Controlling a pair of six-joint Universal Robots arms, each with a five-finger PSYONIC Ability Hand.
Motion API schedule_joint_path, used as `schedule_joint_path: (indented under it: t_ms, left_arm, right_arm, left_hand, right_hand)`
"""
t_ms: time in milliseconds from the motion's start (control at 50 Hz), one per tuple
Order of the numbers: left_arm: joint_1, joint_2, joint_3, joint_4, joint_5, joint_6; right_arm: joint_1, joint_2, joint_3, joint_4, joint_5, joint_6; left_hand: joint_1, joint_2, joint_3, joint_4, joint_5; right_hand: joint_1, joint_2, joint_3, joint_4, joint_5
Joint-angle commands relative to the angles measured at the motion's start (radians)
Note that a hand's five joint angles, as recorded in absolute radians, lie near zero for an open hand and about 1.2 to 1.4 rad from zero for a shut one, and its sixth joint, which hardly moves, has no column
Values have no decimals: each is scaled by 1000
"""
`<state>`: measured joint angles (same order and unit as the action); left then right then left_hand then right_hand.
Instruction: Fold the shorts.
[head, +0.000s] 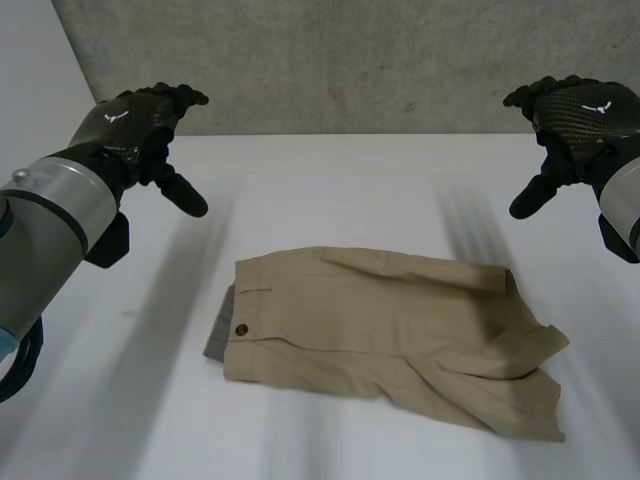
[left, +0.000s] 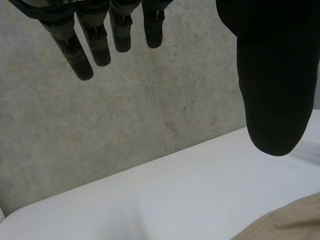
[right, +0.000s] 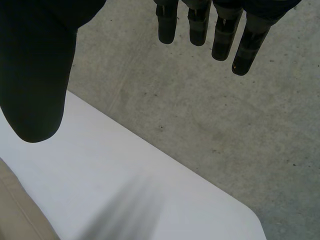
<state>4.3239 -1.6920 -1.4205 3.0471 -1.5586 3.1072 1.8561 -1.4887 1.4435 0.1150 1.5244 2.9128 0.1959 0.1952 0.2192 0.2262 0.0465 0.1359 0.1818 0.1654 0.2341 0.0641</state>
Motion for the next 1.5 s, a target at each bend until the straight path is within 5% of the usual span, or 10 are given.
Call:
schedule_joint_path:
  t_ms: [20, 220, 360, 680, 900, 1140, 1220, 1500]
  left_arm:
    - [-15, -37, 0, -7, 2, 42]
    - [-133, -132, -21, -8, -12, 238]
    - [-148, -215, -20, -2, -17, 263]
    - [-135, -437, 142, 78, -44, 202]
    - [-115, -667, 374, 73, -29, 212]
    - [-101, -778, 472, 72, -26, 222]
    - [-99, -788, 483, 70, -17, 222]
    - [-95, -827, 508, -16, 77, 220]
  right_arm:
    - [0, 7, 11, 9, -67, -61]
    - [15, 4, 86, 68, -132, -325]
    - [17, 10, 106, 74, -125, -405]
    - [15, 257, 25, 52, -102, -84]
    - [17, 392, 11, -141, -15, -83]
    - [17, 519, -35, -156, -15, -103]
    - [17, 519, -43, -155, -15, -103]
    - [17, 358, 29, -149, -21, -92]
  left_hand:
    - [-6, -5, -29, -36, -31]
    - [6, 7, -17, -24, -19]
    - [9, 9, -15, -22, -16]
    - [23, 24, 0, -7, -2]
    - [53, 53, 29, 22, 28]
    - [94, 95, 71, 64, 69]
    - [138, 138, 114, 107, 113]
    - [426, 426, 402, 395, 401]
  right_hand:
    - [39, -7, 9, -60, -64]
    - [39, -7, 9, -60, -64]
    - [39, -7, 9, -60, -64]
    - [39, -7, 9, -60, -64]
    - [146, 100, 116, 48, 43]
    - [283, 237, 254, 185, 181]
    - [425, 379, 395, 326, 322]
    - [381, 335, 351, 282, 278]
